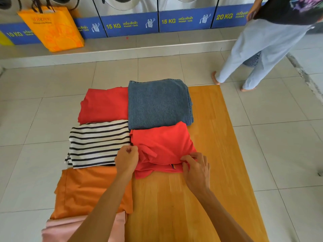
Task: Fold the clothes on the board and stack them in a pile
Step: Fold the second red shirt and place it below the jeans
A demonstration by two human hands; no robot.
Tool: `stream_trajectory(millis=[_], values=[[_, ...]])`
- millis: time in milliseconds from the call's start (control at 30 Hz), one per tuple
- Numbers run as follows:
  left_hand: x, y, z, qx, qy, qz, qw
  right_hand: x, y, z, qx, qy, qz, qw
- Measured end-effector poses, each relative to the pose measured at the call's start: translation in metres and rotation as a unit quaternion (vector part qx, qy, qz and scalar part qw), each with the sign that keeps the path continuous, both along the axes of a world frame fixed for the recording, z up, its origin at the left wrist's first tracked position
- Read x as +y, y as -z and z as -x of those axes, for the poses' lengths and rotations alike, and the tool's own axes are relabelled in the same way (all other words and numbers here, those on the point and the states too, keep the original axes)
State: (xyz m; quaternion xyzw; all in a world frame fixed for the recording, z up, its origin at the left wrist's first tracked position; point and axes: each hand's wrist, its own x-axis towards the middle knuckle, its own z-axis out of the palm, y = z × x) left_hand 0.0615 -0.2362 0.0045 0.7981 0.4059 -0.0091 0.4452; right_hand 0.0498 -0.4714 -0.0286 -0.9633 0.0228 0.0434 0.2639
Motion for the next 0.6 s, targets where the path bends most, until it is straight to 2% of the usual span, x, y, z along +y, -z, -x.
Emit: stream_trajectory(millis=[133, 367, 600], values=[[-0.021, -0.001, -0.004, 0.015, 0.047, -0.031, 0.998, 0.000, 0.001, 0.000, -0.011, -0.019, 0.027, 0.999], [-0.016, 0.005, -0.011, 0.084, 0.019, 0.063, 0.994, -0.002, 0.002, 0.001, -0.015, -0.032, 0.034, 0.999], [0.017, 0.019, 0.008, 0.097, 0.029, 0.068, 0.993, -0.003, 0.001, 0.003, -0.021, -0.033, 0.023, 0.999]])
